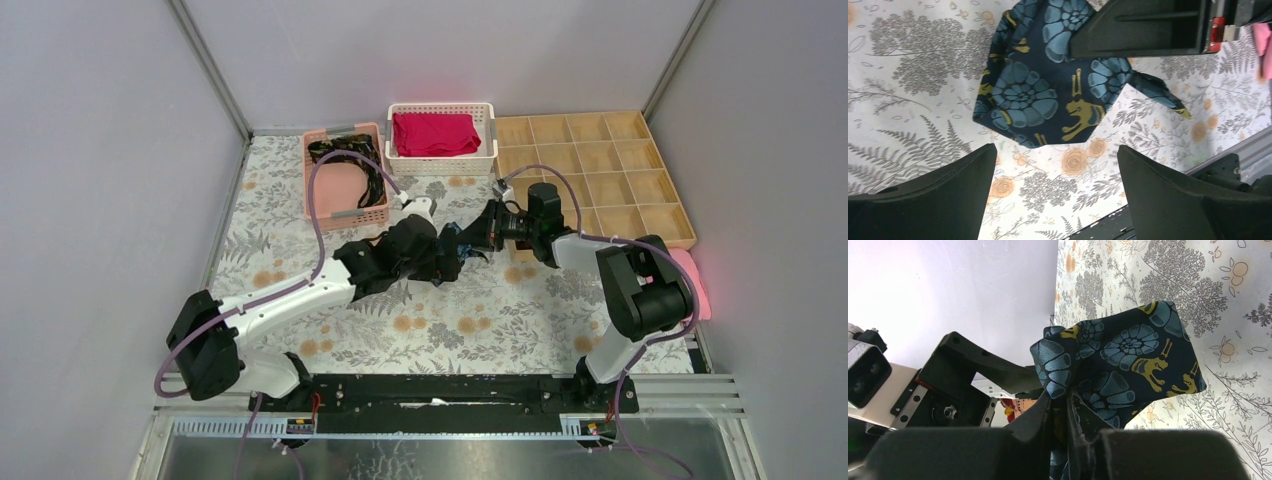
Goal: Roll the ties
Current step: Roll the tie at the center of the board.
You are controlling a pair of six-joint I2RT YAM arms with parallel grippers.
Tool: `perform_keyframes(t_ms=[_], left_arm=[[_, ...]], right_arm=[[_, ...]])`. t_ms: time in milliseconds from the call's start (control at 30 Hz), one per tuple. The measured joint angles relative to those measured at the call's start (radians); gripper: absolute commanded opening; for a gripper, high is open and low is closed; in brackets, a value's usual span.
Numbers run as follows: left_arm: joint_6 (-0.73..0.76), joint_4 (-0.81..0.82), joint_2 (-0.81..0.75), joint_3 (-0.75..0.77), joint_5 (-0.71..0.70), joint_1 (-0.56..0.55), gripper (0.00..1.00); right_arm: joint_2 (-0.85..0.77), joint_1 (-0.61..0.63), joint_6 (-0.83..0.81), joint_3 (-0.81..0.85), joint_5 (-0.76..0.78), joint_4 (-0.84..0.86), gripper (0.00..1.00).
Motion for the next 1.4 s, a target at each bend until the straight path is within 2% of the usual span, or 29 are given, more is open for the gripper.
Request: perform_keyframes(t_ms=[167, 367, 600, 800, 1200, 1333, 1400], left_arm=[[-0.051, 0.107, -0.002, -0.063, -0.018, -0.011, 0.99], [-0.11, 0.196, -0.018, -0.168, -0.079, -0.011, 0.99], [-0.12, 0.256, -0.047, -0.193, -0.151, -0.011, 0.99], [-0.112, 0.278, -0.124, -0.198, -0.148, -0.011, 0.99], [-0.108, 0.167, -0.501, -0.219, -0.135, -0.011, 0.99], [-0.098, 0.12, -0.551, -0.219, -0.161, -0.011, 0.99], [-0.092, 0.109, -0.554, -0.22, -0.171, -0.011, 0.99]], right_arm=[[-0.002, 0.005, 0.03, 0.001, 0.0, 0.031, 0.12], [0.008, 0.011, 0.154, -0.017, -0.02, 0.216, 0.12], [0.081, 0.035, 0.333, -0.037, -0.045, 0.44, 0.12], [0.098, 0.044, 0.388, -0.037, -0.045, 0.504, 0.1], [0.089, 0.048, 0.399, -0.018, 0.001, 0.37, 0.11], [0.019, 0.049, 0.289, -0.005, 0.037, 0.129, 0.11], [-0.051, 0.054, 0.125, 0.068, 0.1, -0.172, 0.11]])
